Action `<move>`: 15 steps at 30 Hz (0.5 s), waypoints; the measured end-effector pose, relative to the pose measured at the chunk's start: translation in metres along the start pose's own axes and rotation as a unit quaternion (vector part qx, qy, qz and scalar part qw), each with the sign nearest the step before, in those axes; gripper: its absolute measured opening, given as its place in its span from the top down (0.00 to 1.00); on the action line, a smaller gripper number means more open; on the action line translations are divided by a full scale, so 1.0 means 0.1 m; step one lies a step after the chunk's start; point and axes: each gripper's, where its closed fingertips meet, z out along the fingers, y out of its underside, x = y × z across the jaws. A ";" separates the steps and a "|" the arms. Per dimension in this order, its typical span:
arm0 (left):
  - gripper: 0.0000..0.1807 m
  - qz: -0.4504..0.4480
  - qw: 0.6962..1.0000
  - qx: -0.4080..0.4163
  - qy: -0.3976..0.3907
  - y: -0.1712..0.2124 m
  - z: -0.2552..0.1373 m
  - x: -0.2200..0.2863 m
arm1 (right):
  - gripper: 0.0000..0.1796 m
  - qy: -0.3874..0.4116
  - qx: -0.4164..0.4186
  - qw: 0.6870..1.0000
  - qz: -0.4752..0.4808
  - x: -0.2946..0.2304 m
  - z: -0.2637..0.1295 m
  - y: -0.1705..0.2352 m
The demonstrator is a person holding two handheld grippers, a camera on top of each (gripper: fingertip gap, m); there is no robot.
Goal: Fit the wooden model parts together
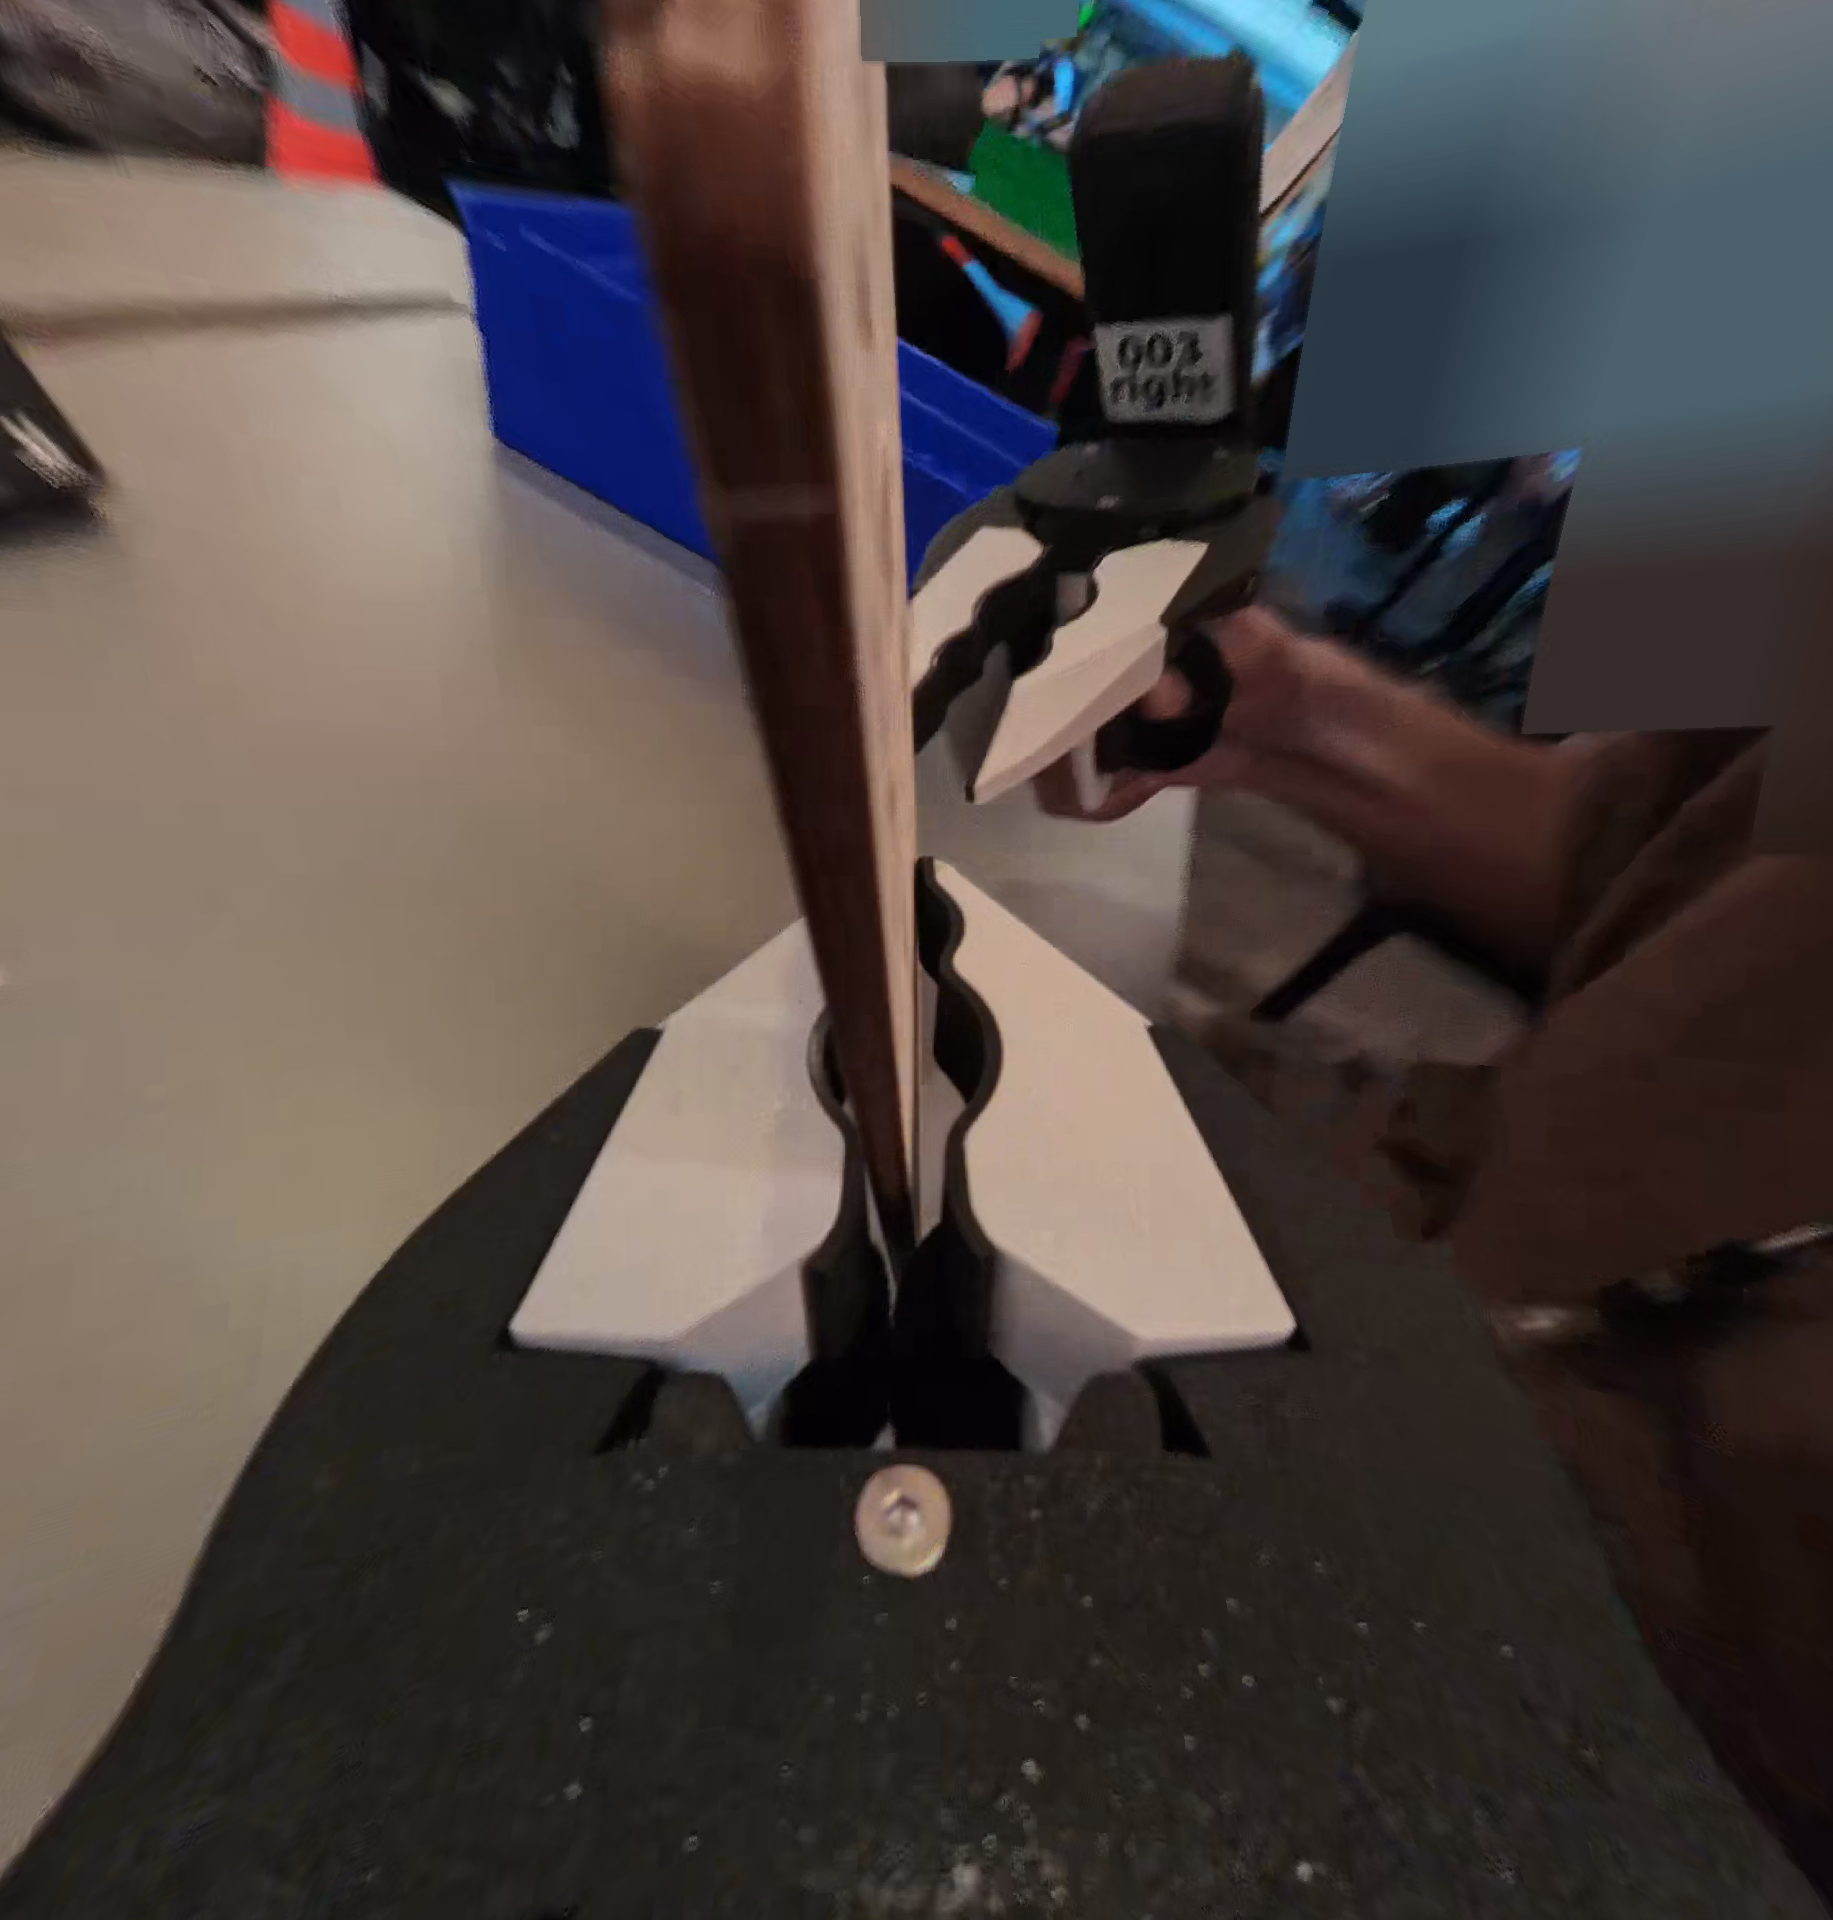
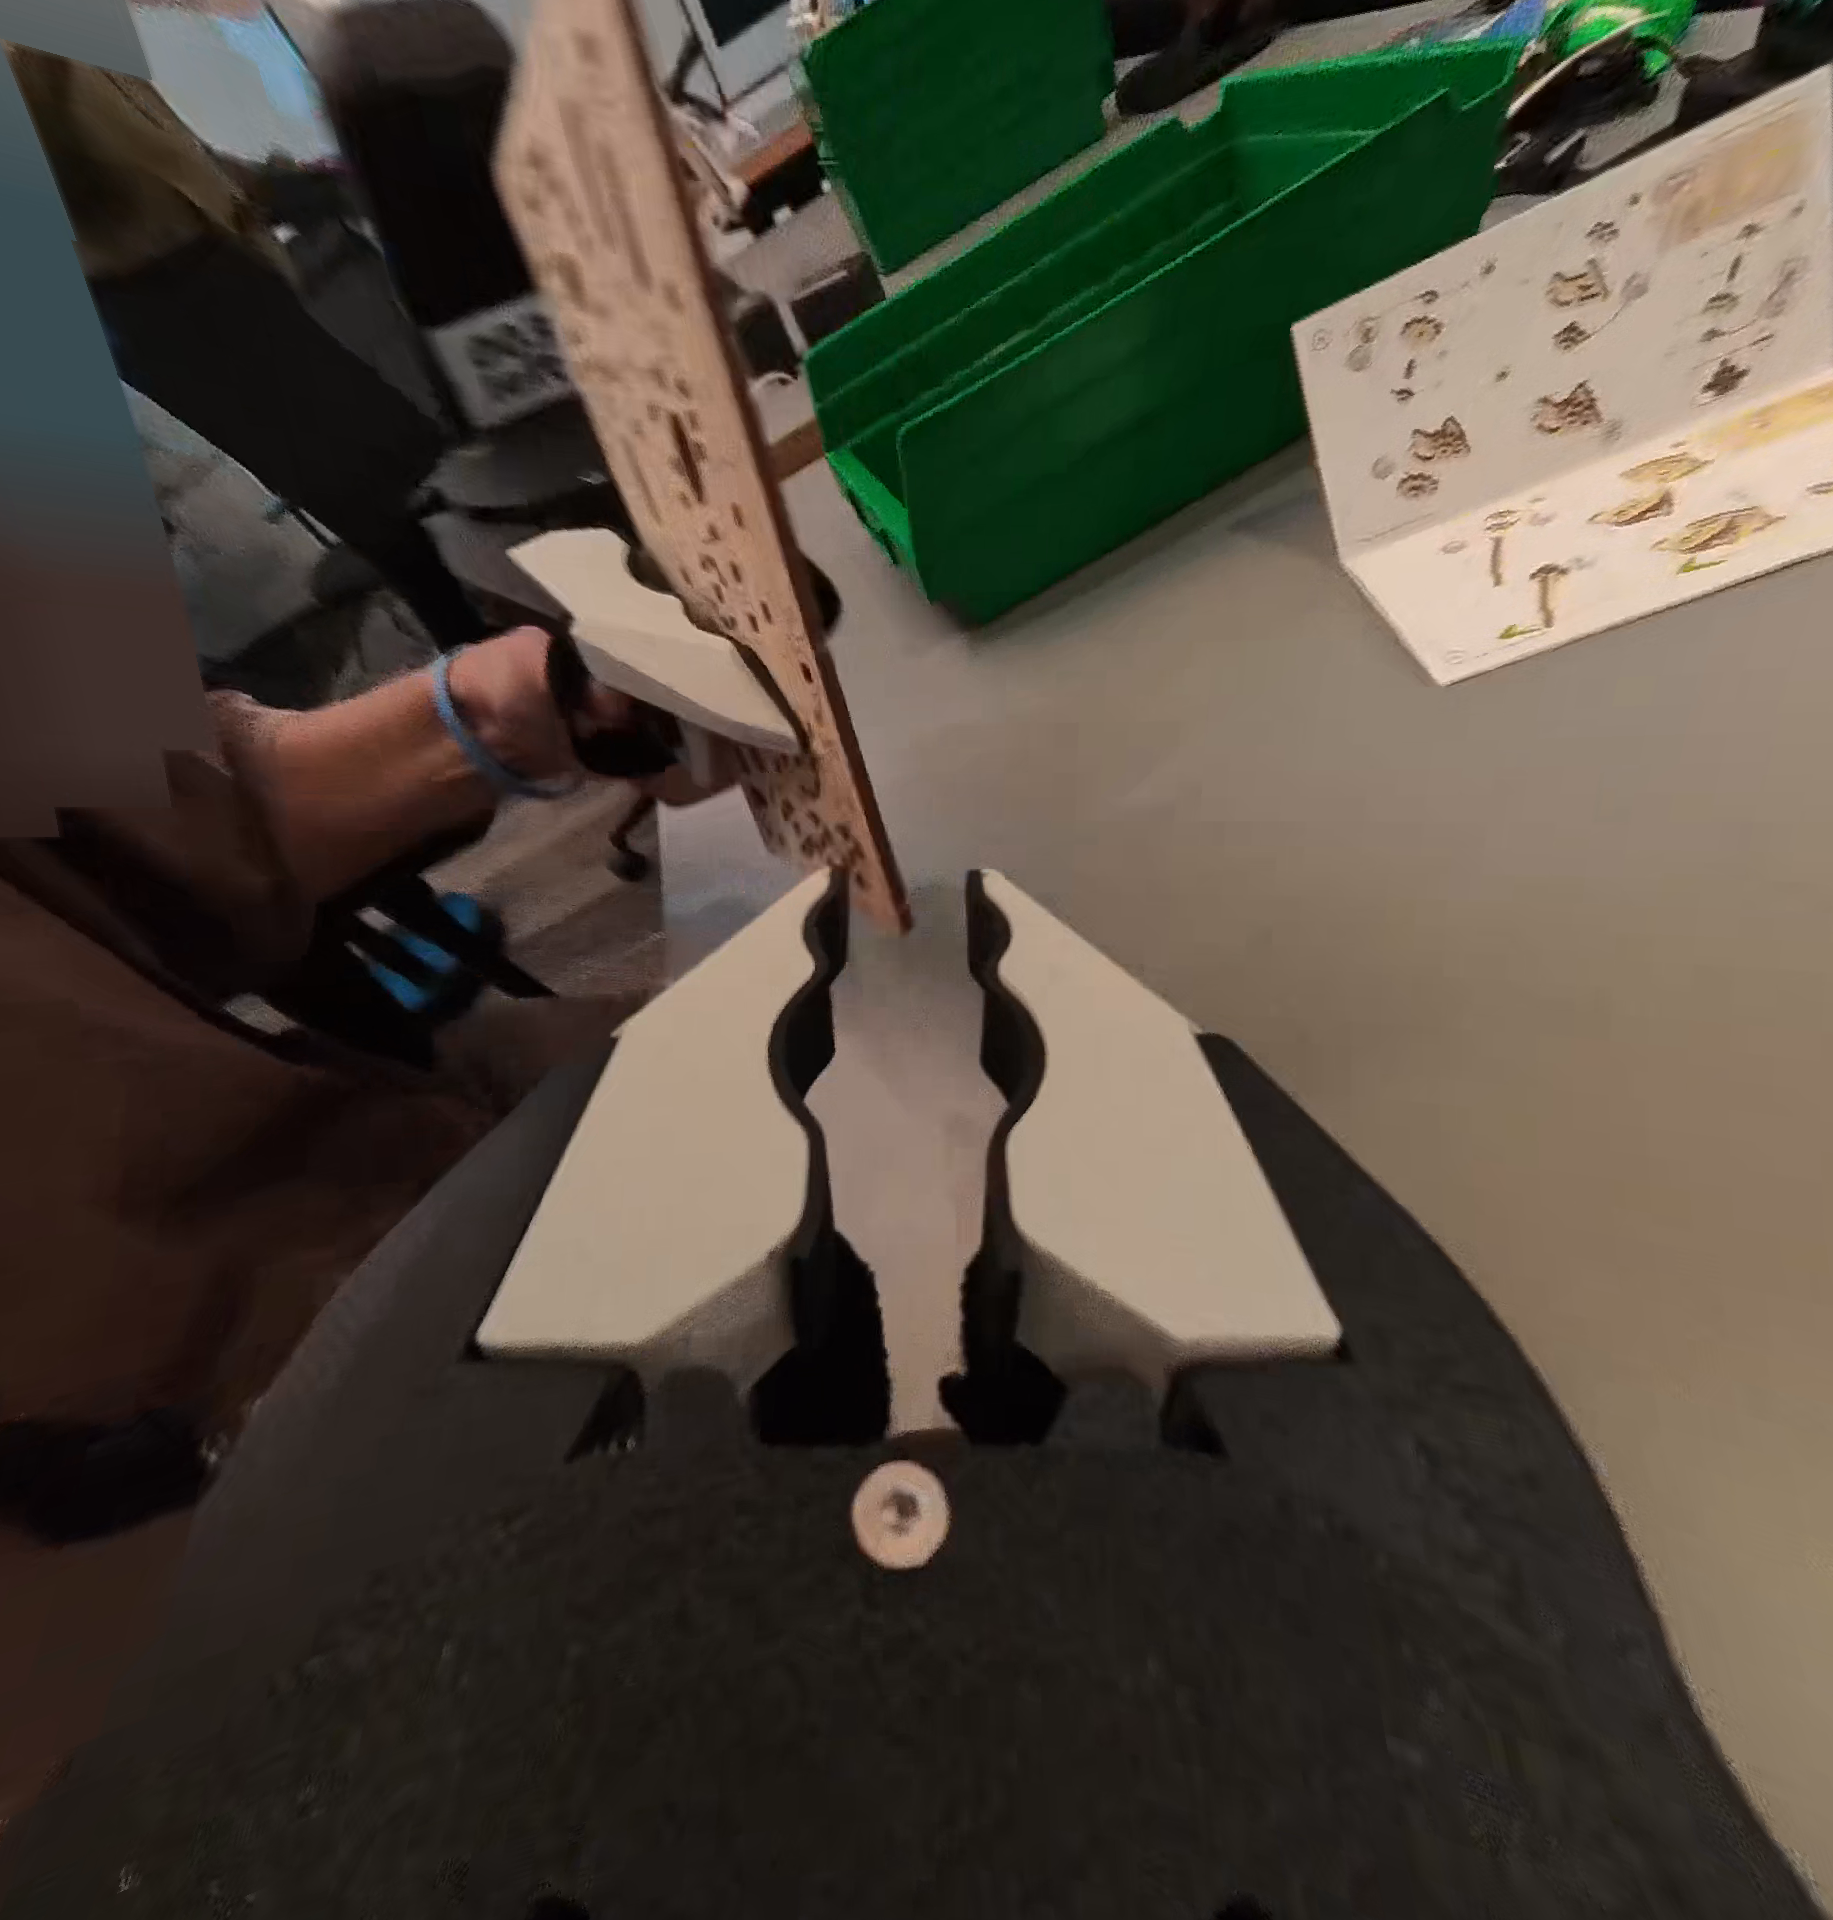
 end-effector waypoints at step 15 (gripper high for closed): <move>0.99 0.481 0.835 -0.105 -0.245 0.10 0.14 -0.02 | 0.80 -0.025 0.063 0.984 -0.167 -0.16 -0.02 0.00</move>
